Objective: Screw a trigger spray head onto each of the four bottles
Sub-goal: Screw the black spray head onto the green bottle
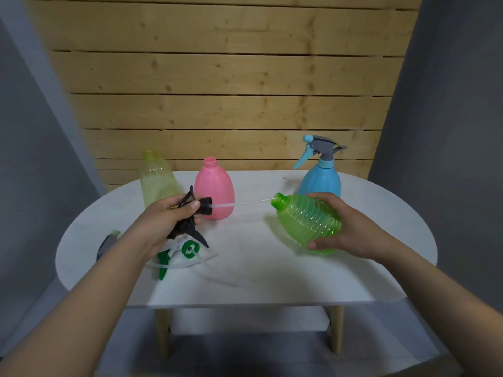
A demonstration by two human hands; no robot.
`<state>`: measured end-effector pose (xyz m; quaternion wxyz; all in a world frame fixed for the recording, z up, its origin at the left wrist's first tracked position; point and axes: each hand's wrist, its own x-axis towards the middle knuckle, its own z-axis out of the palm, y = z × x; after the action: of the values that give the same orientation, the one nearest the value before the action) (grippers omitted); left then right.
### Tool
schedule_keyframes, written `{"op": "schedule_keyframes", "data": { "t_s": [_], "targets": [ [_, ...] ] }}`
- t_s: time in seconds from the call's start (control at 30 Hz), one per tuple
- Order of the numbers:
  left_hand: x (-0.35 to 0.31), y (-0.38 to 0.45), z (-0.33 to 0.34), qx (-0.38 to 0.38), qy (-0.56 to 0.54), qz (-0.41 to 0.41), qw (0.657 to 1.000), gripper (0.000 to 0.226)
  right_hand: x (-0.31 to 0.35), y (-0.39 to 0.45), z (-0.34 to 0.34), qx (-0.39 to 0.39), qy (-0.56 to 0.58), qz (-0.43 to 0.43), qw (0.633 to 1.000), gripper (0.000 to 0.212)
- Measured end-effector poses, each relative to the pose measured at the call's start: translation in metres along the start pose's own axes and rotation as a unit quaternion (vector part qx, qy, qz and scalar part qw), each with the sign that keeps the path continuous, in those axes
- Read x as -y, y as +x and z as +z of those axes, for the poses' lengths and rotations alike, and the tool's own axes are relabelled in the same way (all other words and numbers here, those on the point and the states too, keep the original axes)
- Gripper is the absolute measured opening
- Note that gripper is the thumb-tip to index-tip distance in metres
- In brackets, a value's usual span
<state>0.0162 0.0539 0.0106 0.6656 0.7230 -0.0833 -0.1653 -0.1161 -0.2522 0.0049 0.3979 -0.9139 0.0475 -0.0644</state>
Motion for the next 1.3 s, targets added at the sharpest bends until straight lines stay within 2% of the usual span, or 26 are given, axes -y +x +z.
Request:
{"op": "schedule_keyframes", "data": {
  "t_s": [0.23, 0.5, 0.63, 0.83, 1.03, 1.2, 1.3],
  "targets": [
    [-0.001, -0.003, -0.001, 0.022, 0.061, 0.038, 0.997, 0.014, 0.002, -0.001, 0.001, 0.013, -0.025, -0.005, 1.0, 0.087],
    [0.0, -0.006, 0.02, 0.088, 0.065, 0.04, 0.993, 0.021, 0.01, -0.002, 0.009, 0.096, -0.034, -0.006, 0.995, 0.089],
    [0.002, -0.006, 0.033, 0.127, 0.078, 0.03, 0.988, 0.025, 0.013, 0.0, 0.013, 0.107, 0.009, -0.004, 0.994, 0.078],
    [0.005, -0.008, 0.05, 0.15, 0.104, 0.041, 0.982, 0.018, 0.017, -0.001, 0.018, 0.113, 0.059, 0.0, 0.992, 0.067],
    [0.004, -0.01, 0.052, 0.173, 0.121, 0.062, 0.975, 0.026, 0.021, -0.003, 0.012, 0.132, 0.123, 0.001, 0.984, 0.059],
    [0.007, -0.013, 0.055, 0.175, 0.13, 0.081, 0.973, 0.027, 0.02, -0.002, 0.011, 0.171, 0.217, 0.058, 0.959, 0.043],
    [0.008, -0.013, 0.054, 0.173, 0.127, 0.088, 0.973, 0.026, 0.017, 0.0, 0.016, 0.185, 0.277, 0.113, 0.936, 0.041]
  ]
}}
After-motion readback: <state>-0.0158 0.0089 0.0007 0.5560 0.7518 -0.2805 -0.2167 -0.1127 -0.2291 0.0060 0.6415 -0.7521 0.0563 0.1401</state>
